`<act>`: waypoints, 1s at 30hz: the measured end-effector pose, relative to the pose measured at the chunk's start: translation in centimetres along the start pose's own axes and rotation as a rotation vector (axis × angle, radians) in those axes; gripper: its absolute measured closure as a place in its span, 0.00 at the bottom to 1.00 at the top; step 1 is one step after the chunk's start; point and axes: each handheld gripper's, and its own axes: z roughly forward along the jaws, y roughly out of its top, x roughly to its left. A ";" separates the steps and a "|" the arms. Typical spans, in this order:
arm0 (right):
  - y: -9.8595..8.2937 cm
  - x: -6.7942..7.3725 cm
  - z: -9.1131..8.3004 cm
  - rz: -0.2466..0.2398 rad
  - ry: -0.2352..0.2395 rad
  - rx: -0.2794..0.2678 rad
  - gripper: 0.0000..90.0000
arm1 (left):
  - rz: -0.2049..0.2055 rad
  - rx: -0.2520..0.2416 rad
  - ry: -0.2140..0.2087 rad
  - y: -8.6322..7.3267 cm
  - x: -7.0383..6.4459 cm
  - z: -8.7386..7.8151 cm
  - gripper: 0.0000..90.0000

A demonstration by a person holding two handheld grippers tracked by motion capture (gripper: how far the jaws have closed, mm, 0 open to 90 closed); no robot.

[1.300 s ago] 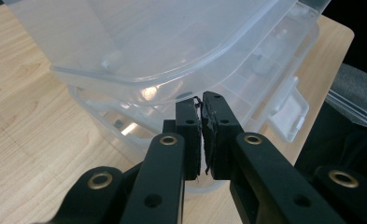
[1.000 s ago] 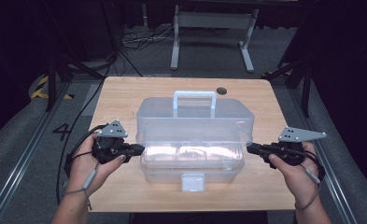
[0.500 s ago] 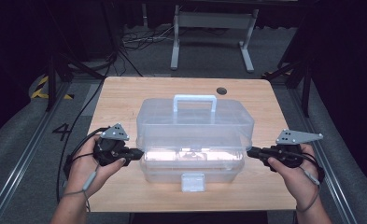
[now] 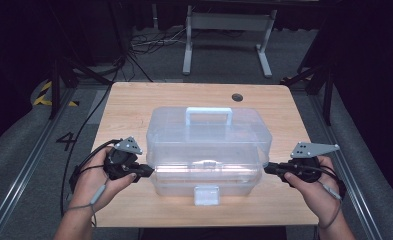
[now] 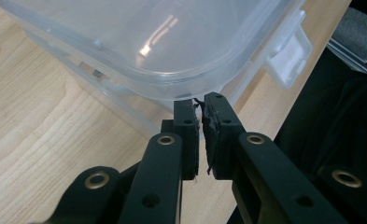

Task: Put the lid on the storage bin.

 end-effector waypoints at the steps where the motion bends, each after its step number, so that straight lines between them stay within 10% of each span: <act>1: 0.0 0.0 0.0 -0.002 0.000 0.003 0.97 | -0.001 0.002 -0.002 0.0 0.0 0.1 0.93; 30: -0.6 -0.1 1.2 -0.016 0.014 0.138 0.95 | 0.005 0.142 -0.027 -0.2 0.3 1.6 0.92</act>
